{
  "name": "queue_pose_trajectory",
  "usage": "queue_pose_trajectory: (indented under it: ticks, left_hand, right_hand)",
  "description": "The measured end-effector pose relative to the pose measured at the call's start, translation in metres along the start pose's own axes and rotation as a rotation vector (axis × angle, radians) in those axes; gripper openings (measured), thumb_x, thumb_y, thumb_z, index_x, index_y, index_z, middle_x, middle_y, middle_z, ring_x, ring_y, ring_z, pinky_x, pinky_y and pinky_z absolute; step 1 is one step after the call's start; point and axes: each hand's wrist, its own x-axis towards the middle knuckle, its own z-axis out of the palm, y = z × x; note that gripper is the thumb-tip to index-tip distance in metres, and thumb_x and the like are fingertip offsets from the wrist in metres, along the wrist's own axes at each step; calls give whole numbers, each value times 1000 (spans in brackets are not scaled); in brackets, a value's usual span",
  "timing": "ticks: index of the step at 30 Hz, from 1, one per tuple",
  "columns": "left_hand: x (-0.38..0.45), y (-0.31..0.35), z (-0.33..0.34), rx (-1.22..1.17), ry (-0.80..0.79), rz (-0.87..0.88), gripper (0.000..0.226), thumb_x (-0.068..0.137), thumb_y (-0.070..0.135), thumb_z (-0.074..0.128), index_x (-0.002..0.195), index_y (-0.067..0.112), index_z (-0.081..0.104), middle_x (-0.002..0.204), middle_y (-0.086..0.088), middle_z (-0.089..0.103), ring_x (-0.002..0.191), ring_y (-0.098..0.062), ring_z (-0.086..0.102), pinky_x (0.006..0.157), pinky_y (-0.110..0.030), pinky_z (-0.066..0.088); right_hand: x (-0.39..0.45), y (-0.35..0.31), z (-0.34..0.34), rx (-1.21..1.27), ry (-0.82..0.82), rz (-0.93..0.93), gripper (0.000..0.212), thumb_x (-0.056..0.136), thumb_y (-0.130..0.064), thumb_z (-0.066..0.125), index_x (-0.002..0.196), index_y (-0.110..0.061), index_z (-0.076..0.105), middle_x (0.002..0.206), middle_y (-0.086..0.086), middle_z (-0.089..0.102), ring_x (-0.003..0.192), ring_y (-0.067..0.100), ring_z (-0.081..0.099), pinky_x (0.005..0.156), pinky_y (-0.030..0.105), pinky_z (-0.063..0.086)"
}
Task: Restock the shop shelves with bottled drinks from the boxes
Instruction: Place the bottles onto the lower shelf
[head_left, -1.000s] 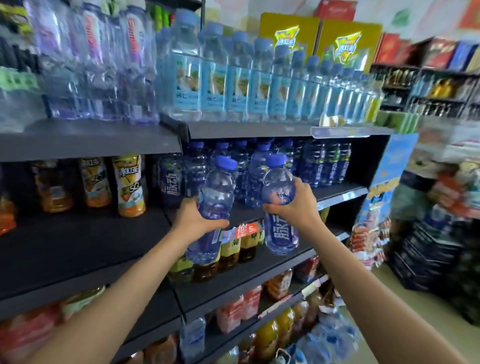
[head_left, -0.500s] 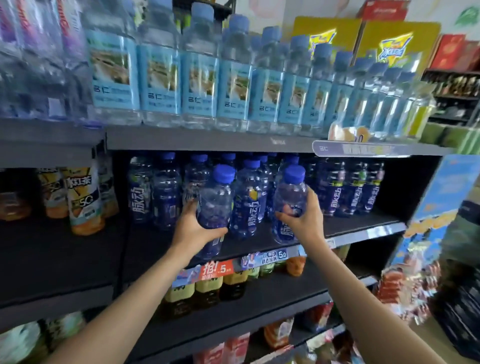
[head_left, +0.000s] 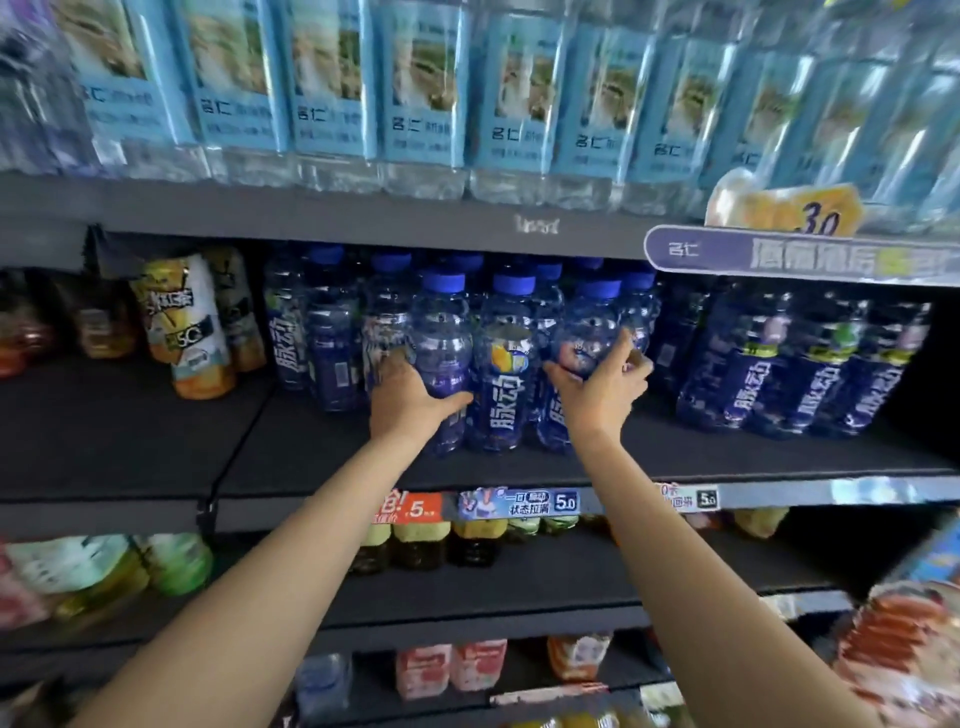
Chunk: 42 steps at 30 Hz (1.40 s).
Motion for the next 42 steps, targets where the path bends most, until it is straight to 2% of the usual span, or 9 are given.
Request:
queue_pose_trajectory:
  ticks: [4, 7, 13, 18, 22, 26, 30, 33, 42]
  left_hand:
    - [-12, -5, -3, -52, -12, -7, 99, 72, 43, 75, 143, 5, 16, 147, -15, 21, 133, -32, 31, 106, -39, 34]
    - [-36, -30, -26, -198, 217, 129, 65, 81, 26, 69, 133, 9, 34, 130, -7, 37, 112, -14, 45, 90, -24, 39]
    - [-93, -130, -106, -306, 572, 58, 28, 85, -6, 54, 108, 8, 46, 103, -6, 47, 80, -13, 51, 70, -15, 41]
    - [-176, -268, -190, 6, 266, -289, 34, 88, 7, 56, 121, 2, 46, 113, -15, 50, 86, -20, 54, 69, -18, 36]
    - [-281, -386, -270, 250, -64, -592, 27, 90, 16, 55, 115, 8, 60, 120, -12, 56, 112, -26, 53, 91, -28, 40]
    - [-368, -490, -364, 283, -39, -796, 26, 90, 15, 54, 113, 3, 60, 117, -13, 62, 110, -26, 57, 90, -28, 41]
    - [-429, -555, -433, 273, -79, -941, 24, 91, 15, 54, 107, 0, 62, 111, -15, 64, 107, -26, 59, 86, -29, 40]
    - [-457, -591, -471, 236, -38, -998, 23, 89, 12, 55, 105, -2, 65, 108, -16, 66, 104, -26, 61, 83, -30, 42]
    - [-488, -706, -529, 15, 135, -1288, 25, 88, 7, 56, 111, -1, 57, 106, -20, 65, 98, -31, 61, 82, -31, 44]
  right_hand:
    - [-15, -10, -13, -32, 111, -57, 80, 79, -31, 72, 142, -11, 27, 141, 18, 25, 121, 35, 33, 96, 48, 36]
    - [-44, -28, -14, 98, 179, -401, 49, 83, -22, 64, 124, -3, 46, 131, 19, 37, 115, 30, 39, 93, 41, 41]
    - [-147, -89, 45, 82, -263, -793, 21, 81, -10, 53, 101, -5, 56, 109, 15, 50, 98, 29, 40, 81, 37, 38]
    - [-274, -141, 115, -216, -952, -1000, 27, 92, -23, 51, 116, -12, 53, 118, 8, 47, 116, 31, 36, 93, 39, 35]
    - [-391, -175, 176, -304, -1244, -1091, 29, 87, -25, 55, 112, -11, 57, 116, 11, 51, 117, 30, 42, 95, 30, 26]
    - [-497, -214, 226, -312, -1405, -1050, 29, 89, -24, 54, 116, -13, 55, 104, -2, 49, 118, 31, 42, 98, 40, 35]
    - [-591, -241, 264, -368, -1577, -1059, 3, 86, -24, 57, 84, -27, 56, 116, 16, 51, 115, 37, 45, 95, 42, 39]
    - [-655, -257, 293, -451, -1650, -1063, 24, 89, -30, 56, 109, -15, 56, 123, 15, 45, 119, 36, 40, 94, 39, 39]
    - [-820, -283, 406, -683, -1910, -1167, 28, 91, -22, 54, 113, -7, 62, 121, 16, 54, 116, 36, 48, 96, 39, 43]
